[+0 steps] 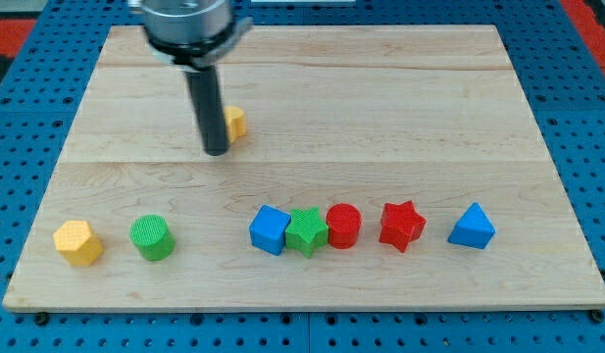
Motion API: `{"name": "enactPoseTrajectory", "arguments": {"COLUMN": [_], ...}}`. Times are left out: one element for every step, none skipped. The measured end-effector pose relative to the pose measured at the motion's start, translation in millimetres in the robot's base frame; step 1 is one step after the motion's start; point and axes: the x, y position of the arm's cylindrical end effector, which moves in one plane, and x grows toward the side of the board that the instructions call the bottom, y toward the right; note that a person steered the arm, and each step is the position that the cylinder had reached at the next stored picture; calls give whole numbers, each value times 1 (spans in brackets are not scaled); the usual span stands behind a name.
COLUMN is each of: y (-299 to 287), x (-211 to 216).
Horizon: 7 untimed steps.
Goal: Slide the yellow heart to the center right
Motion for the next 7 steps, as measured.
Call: {"name": "enactPoseTrajectory", "arguments": {"y": [-20, 38, 84, 119, 129, 129, 129], "x": [-35, -33, -31, -31, -31, -26, -16]}}
